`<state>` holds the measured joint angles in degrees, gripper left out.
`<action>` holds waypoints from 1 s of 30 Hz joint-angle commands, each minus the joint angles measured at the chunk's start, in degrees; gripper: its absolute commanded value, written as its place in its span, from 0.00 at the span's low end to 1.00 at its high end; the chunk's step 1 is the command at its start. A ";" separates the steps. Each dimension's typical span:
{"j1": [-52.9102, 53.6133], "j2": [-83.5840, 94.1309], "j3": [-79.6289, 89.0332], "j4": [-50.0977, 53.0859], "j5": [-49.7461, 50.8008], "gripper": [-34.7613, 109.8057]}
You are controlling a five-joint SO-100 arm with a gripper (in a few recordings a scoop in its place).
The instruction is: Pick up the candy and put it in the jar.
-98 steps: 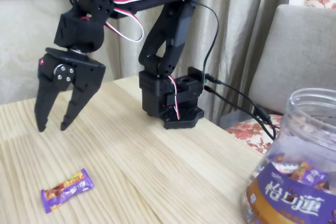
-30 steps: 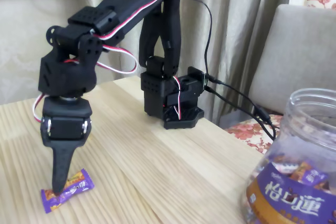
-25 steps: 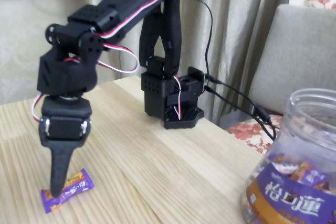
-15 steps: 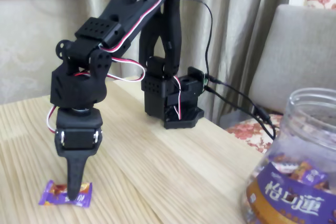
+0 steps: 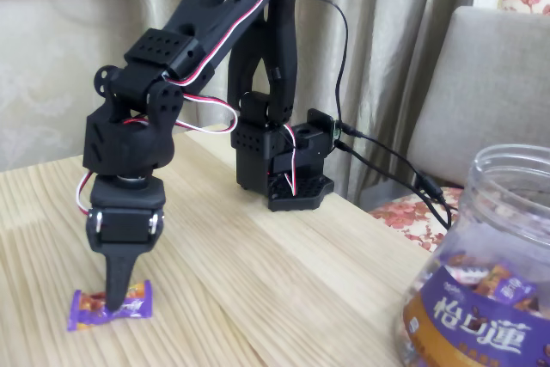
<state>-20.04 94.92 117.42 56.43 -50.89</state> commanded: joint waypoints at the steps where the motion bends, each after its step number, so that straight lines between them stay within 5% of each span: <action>1: 0.35 2.81 -2.02 0.53 1.32 0.24; 22: 4.04 7.73 -11.07 11.78 0.97 0.24; 24: 4.66 6.15 -11.69 11.95 0.88 0.33; 26: 5.19 3.52 -11.95 12.48 -1.14 0.78; 28: 5.71 1.41 -13.01 12.48 -0.88 0.80; 30: 6.06 1.23 -12.83 11.60 -0.18 0.68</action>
<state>-14.15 95.19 108.02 68.12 -50.89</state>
